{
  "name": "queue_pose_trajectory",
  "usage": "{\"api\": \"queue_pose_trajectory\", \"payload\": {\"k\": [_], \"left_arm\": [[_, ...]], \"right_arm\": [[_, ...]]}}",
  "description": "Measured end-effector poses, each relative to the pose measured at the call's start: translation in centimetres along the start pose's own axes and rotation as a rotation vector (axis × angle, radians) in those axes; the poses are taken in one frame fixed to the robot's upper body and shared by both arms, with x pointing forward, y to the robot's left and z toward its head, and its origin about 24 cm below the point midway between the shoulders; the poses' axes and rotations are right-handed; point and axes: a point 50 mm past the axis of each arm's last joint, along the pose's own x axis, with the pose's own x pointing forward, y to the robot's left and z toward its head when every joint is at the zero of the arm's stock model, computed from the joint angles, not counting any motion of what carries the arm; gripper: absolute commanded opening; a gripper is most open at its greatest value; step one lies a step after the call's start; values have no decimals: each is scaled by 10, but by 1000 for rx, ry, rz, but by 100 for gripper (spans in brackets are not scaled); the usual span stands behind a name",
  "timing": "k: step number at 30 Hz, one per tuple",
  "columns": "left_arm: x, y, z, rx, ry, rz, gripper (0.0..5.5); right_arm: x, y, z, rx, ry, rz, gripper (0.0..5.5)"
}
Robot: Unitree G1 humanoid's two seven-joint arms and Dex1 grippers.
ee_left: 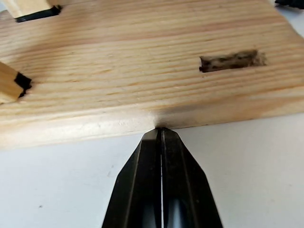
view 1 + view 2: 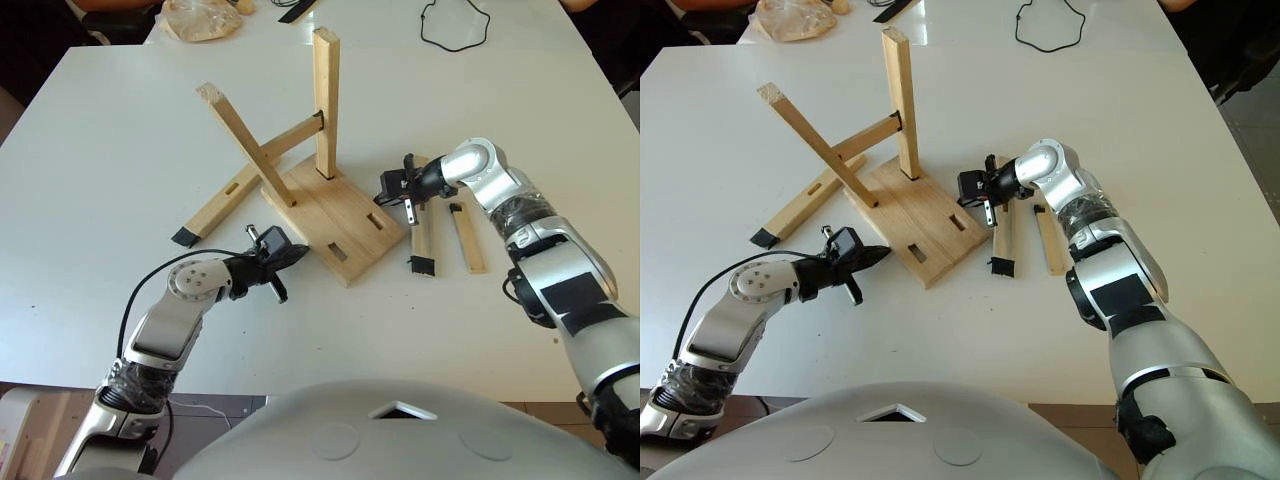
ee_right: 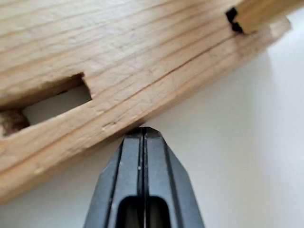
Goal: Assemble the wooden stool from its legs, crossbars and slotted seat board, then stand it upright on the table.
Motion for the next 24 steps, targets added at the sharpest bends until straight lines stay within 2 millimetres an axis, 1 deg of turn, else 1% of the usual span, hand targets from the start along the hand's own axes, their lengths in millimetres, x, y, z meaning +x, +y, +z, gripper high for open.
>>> {"api": "queue_pose_trajectory", "payload": {"k": [4,8,12,18,22,24], "left_arm": [[8,25,3,24,0,104,0],[11,36,3,38,0,134,0],[10,36,2,36,0,137,0],[9,26,2,30,-6,119,0],[11,17,2,10,-22,126,0],[10,19,1,-6,-23,166,0]], "right_arm": [[0,7,2,-25,-30,60,1],[4,20,6,-30,-90,113,1],[6,25,7,-19,-109,101,1],[1,33,3,2,-111,83,1],[-8,38,-2,17,-97,54,1],[-20,40,-5,49,-116,-21,1]]}}
